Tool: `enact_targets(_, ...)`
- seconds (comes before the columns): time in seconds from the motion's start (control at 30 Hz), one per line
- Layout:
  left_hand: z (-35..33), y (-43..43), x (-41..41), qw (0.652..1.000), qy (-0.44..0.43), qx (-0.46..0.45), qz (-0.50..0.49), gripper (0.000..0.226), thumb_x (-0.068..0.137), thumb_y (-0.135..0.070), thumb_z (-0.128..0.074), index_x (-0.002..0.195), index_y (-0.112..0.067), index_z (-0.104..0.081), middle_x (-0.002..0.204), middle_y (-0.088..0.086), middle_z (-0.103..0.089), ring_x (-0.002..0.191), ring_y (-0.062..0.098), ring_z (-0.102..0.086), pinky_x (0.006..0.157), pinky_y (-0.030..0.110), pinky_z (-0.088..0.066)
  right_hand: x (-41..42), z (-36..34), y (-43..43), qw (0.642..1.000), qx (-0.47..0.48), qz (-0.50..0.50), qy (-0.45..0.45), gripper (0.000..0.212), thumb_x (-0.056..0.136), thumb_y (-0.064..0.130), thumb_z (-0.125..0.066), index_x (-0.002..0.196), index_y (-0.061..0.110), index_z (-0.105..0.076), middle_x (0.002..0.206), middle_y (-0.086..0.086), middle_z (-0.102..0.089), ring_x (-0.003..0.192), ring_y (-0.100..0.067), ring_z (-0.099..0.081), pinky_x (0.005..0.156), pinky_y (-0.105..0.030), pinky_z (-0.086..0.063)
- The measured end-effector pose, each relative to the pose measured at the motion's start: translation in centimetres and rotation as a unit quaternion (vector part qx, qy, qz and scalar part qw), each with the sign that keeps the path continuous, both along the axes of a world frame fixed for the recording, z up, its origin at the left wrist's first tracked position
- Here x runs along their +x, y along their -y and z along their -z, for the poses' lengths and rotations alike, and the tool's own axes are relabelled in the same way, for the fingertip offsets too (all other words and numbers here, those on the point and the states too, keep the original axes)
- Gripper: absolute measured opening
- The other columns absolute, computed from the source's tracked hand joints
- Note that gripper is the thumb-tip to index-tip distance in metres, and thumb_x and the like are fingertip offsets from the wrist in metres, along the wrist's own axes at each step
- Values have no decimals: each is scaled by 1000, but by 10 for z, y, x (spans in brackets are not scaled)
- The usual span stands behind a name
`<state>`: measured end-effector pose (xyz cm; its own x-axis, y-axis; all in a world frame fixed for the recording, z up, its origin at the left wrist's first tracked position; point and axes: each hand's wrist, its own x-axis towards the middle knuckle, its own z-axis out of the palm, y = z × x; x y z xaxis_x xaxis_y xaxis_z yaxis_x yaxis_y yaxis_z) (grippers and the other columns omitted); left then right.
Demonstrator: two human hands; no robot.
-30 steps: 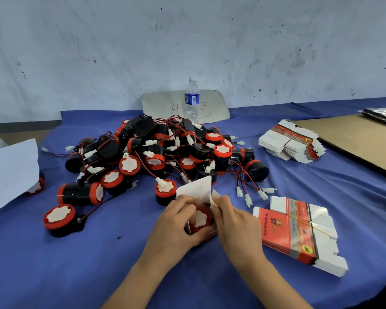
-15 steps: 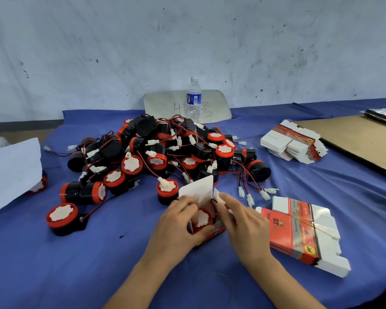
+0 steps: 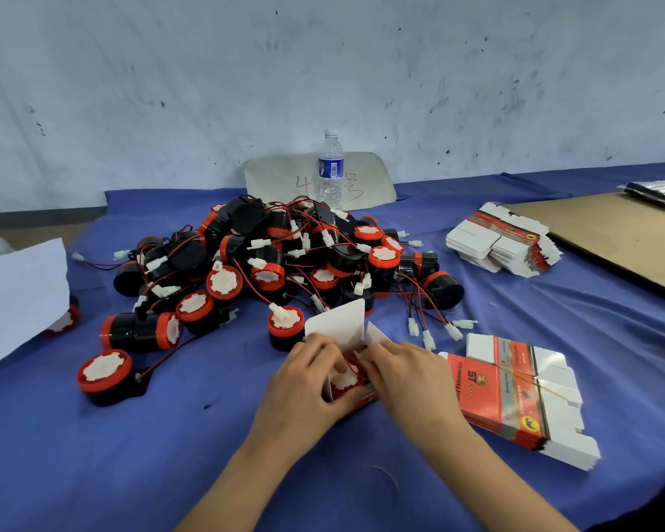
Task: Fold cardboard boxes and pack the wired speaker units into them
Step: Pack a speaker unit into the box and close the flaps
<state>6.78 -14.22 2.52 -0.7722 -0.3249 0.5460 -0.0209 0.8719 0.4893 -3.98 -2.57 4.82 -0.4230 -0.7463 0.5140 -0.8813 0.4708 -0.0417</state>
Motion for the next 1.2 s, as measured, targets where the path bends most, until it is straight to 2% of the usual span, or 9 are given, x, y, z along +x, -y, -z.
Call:
enact_targets(0.13, -1, 0, -1, 1000, 0, 2, 7, 36, 76, -49, -71, 87, -16, -64, 103, -10, -56, 92, 12, -56, 67, 36, -53, 1, -14, 11, 988, 146, 54, 24, 28, 81, 3, -59, 66, 15, -39, 78, -2, -57, 66, -29, -50, 47, -27, -20)
enact_targets(0.33, -4, -1, 1, 1000, 15, 13, 13, 40, 75, -56, -64, 86, -17, -61, 94, -12, -54, 89, 9, -53, 66, 33, -50, -6, -24, 4, 971, 202, -13, 130, 19, 94, 18, -47, 92, 9, -63, 124, 2, -35, 94, -24, -42, 79, -38, -39)
enact_targets(0.5, -4, -1, 0, 1000, 17, -1, 8, 31, 77, -46, -65, 88, -18, -60, 94, -13, -53, 88, 8, -52, 66, 32, -50, -7, 0, -6, 979, 63, -24, 193, 39, 95, 42, -51, 84, 11, -72, 131, 16, -40, 104, -13, -33, 91, -24, -34)
enact_targets(0.7, -2, -3, 1, 1000, 6, 9, 16, 41, 77, -57, -57, 102, -24, -61, 111, -19, -51, 98, 1, -53, 70, 31, -53, 6, 15, 2, 951, -151, -3, 269, 9, 87, 10, -66, 83, 13, -74, 129, 17, -37, 106, -7, -38, 83, 0, -24)
enact_targets(0.77, -2, -3, 0, 1000, 3, 10, 11, 51, 78, -59, -57, 122, -35, -49, 131, -25, -39, 106, -7, -48, 72, 24, -54, 11, 17, 5, 907, -259, -24, 331, 41, 81, -1, -68, 111, 28, -66, 141, 17, -23, 106, 9, -45, 81, 4, -30)
enact_targets(0.83, -2, -3, 0, 1000, -9, 15, 17, 69, 79, -51, -67, 137, -42, -31, 145, -27, -25, 121, -19, -31, 76, 14, -48, 10, 19, 6, 853, -318, -38, 412, 83, 80, -5, -68, 135, 49, -36, 151, 15, -12, 109, 17, -43, 81, -2, -40)
enact_targets(0.97, 5, -2, -1, 999, 11, 44, 20, 99, 81, -36, -74, 145, -57, -3, 150, -40, -1, 125, -23, -23, 84, -3, -30, 7, 22, 9, 729, -371, -51, 573, 93, 85, -9, -61, 130, 62, -21, 135, 28, -37, 78, -6, -63, 66, -22, -53)
enact_targets(1.07, 9, -3, -3, 995, 31, 93, 34, 97, 87, -32, -68, 141, -58, 9, 145, -45, 3, 128, -29, -4, 92, -8, -17, 1, 23, 13, 730, -337, -25, 594, 91, 86, -10, -57, 140, 56, -21, 113, 29, -46, 63, 4, -60, 55, -16, -49)
enact_targets(1.2, 13, -2, -4, 993, 61, 88, 55, 92, 96, -25, -57, 145, -43, 19, 152, -33, 15, 139, -15, 11, 103, -3, -3, -10, 15, 15, 749, -235, 5, 620, 94, 86, -10, -52, 143, 55, -15, 94, -4, -60, 74, -16, -58, 62, -26, -50)
